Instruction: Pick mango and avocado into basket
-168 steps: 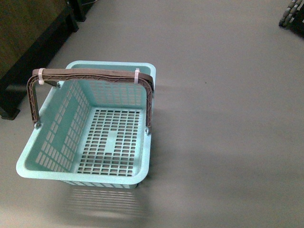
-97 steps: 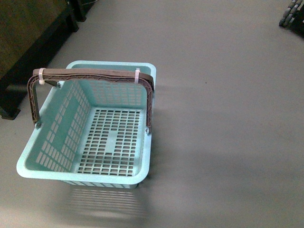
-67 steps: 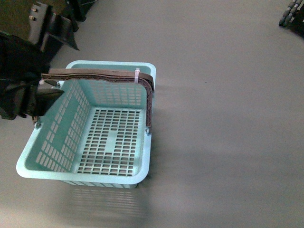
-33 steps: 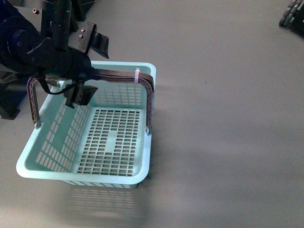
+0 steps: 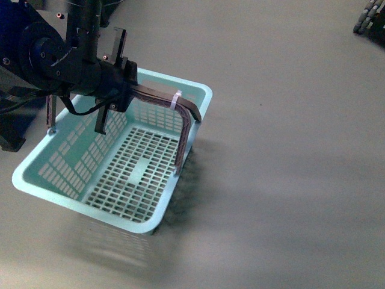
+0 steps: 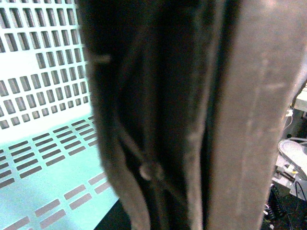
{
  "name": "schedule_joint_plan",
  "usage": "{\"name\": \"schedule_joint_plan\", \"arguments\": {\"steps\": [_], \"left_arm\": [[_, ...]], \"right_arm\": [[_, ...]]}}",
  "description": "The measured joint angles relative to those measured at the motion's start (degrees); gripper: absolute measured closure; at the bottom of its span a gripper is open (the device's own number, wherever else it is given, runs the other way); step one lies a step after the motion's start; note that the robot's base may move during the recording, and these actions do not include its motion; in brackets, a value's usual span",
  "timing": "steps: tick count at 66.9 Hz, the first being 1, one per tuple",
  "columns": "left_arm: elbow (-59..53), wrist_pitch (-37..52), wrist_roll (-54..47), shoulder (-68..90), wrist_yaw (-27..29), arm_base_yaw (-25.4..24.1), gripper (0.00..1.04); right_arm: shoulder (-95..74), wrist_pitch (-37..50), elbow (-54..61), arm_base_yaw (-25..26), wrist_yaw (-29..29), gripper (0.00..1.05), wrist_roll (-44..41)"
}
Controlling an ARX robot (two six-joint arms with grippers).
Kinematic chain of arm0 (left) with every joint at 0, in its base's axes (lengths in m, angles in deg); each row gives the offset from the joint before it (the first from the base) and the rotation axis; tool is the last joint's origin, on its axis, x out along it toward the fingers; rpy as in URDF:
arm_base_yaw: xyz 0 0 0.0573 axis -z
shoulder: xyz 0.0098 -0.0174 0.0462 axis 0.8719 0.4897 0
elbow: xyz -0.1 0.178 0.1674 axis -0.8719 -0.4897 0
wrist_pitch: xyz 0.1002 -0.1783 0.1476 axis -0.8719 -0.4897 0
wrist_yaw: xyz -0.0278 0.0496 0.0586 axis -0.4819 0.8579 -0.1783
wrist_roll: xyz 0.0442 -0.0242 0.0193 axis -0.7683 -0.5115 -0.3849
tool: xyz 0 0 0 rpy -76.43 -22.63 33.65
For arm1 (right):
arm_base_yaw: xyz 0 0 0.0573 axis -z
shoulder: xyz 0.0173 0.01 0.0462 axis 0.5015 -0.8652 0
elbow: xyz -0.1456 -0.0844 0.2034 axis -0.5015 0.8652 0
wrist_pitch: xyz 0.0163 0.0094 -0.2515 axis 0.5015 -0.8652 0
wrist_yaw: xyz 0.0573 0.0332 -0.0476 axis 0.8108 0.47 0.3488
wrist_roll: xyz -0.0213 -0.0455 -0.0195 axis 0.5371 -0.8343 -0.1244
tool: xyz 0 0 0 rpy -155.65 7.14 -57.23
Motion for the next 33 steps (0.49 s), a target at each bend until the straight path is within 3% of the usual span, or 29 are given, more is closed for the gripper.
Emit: {"name": "schedule_joint_plan", "arguments": {"steps": [16, 33], "left_arm": [[-18.3, 8.7, 5.6, -17.1, 1.7, -1.5, 0.89], [-32.0, 2.2, 10.9, -48.2, 5.6, -3.1, 0.89]], "right_arm": [[0.0, 0.0, 0.0, 0.0, 0.0, 0.09, 0.0], [0.0, 0.0, 0.0, 0.0, 0.0, 0.09, 0.0]]}}
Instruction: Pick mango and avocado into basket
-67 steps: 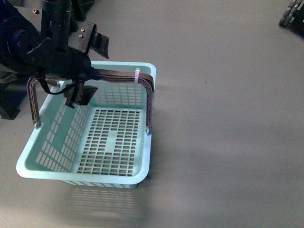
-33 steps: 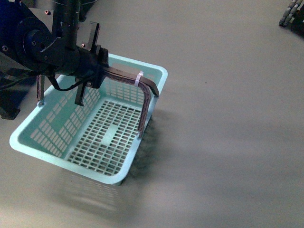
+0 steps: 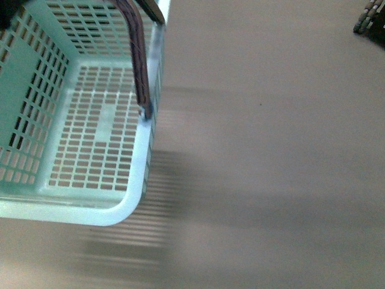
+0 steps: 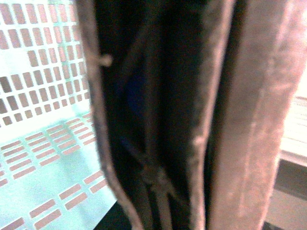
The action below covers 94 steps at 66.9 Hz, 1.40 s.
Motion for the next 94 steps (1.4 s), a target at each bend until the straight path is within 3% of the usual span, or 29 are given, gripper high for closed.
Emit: {"name": "schedule_joint_plan", "arguments": {"steps": [15, 30, 94], "left_arm": [[-1.4, -15.3, 0.4, -22.8, 0.7, -1.2, 0.89], [-1.4, -25.7, -0.4, -34.9, -0.4, -2.1, 0.89], [-1.3, -26.2, -1.2, -36.1, 0.0, -2.5, 0.9]], "right_arm": [[0.0, 0.0, 0.0, 0.0, 0.0, 0.09, 0.0], [0.0, 0.0, 0.0, 0.0, 0.0, 0.09, 0.0], [0.0, 0.0, 0.0, 0.0, 0.0, 0.09, 0.0]]}}
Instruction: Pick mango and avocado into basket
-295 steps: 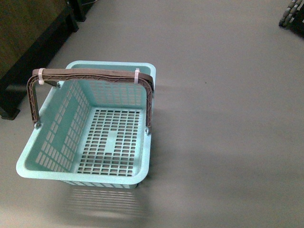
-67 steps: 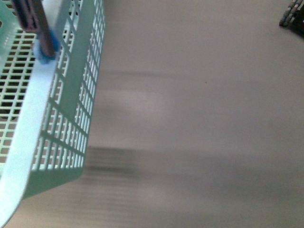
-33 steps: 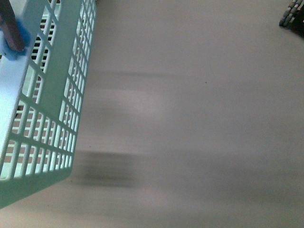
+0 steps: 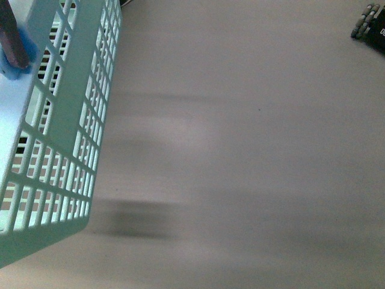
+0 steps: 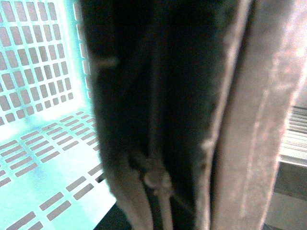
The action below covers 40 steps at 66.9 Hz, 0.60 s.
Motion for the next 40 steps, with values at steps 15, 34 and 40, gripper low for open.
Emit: {"name": "schedule_joint_plan", "arguments": {"steps": [15, 34, 40], "left_arm": [[0.0, 0.0, 0.0, 0.0, 0.0, 0.0, 0.9], [0.0, 0.0, 0.0, 0.0, 0.0, 0.0, 0.9], [0.0, 0.0, 0.0, 0.0, 0.0, 0.0, 0.9]], "right_arm": [[0.0, 0.0, 0.0, 0.0, 0.0, 0.09, 0.0], [0.0, 0.0, 0.0, 0.0, 0.0, 0.09, 0.0], [0.0, 0.0, 0.0, 0.0, 0.0, 0.09, 0.0]]}}
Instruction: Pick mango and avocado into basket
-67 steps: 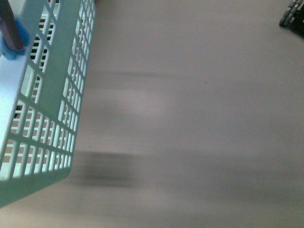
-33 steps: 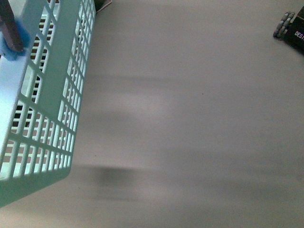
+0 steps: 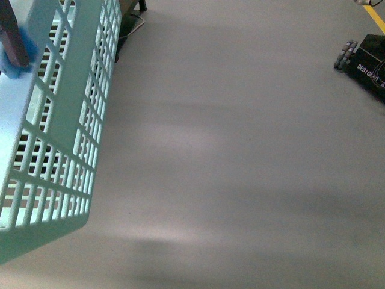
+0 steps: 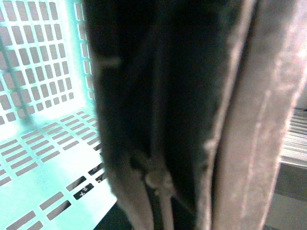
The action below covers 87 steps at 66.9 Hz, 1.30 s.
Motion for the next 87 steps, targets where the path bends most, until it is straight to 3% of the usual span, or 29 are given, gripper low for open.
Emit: {"name": "schedule_joint_plan", "arguments": {"steps": [87], "left_arm": [[0.0, 0.0, 0.0, 0.0, 0.0, 0.0, 0.9]], "right_arm": [[0.0, 0.0, 0.0, 0.0, 0.0, 0.09, 0.0]]}}
